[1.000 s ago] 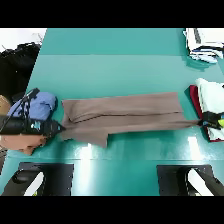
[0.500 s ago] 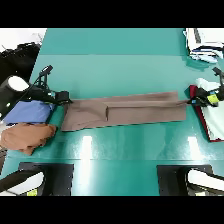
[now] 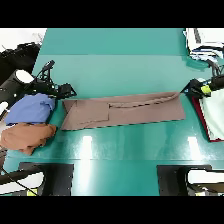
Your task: Fold the shirts.
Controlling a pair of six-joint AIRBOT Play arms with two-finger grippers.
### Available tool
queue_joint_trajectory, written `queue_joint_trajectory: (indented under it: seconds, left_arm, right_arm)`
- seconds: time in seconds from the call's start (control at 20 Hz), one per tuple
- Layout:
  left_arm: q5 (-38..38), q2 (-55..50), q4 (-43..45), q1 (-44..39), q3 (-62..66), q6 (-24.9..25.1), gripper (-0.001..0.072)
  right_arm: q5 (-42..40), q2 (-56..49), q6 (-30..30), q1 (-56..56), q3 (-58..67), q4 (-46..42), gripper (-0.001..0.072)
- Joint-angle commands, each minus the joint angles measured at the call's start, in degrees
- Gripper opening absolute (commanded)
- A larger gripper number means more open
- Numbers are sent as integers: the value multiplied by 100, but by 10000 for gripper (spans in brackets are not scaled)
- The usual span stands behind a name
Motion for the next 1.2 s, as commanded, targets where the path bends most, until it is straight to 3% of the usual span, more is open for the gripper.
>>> queue_joint_trajectory:
  seconds: [0.0,0.25,0.5,0.55,0.6,0.7,0.75,0.85,1.05,1.15]
  left_arm:
    - [-151,33,-520,2,92,192,35]
    - [35,26,-1143,-125,87,190,33]
    - [813,-44,-1121,-1117,83,17,24]
    - [1040,-94,-1128,-1342,83,-129,24]
    - [1215,-173,-1128,-1556,83,-238,24]
    - [1333,-496,-1134,-2015,225,-326,24]
    - [1309,-721,-1137,-2218,385,-323,24]
    - [1279,-1237,-1134,-2605,835,-323,23]
    - [997,-2223,-1130,-3154,1681,-382,24]
    - [984,-2457,-1128,-3296,1818,-461,24]
  right_arm:
    - [129,22,-448,-511,-393,35,431]
    - [243,-671,-916,-925,-745,713,463]
    - [127,-1086,-1036,-352,-743,946,446]
    - [120,-1086,-1158,-249,-745,942,361]
    - [122,-1064,-1217,-173,-745,955,225]
    - [188,-944,-1281,-76,-693,951,56]
    - [271,-846,-1298,-79,-599,955,17]
    - [466,-525,-1296,-76,-339,1123,17]
    - [811,238,-1268,-9,251,2636,16]
    - [804,601,-1119,195,511,2938,16]
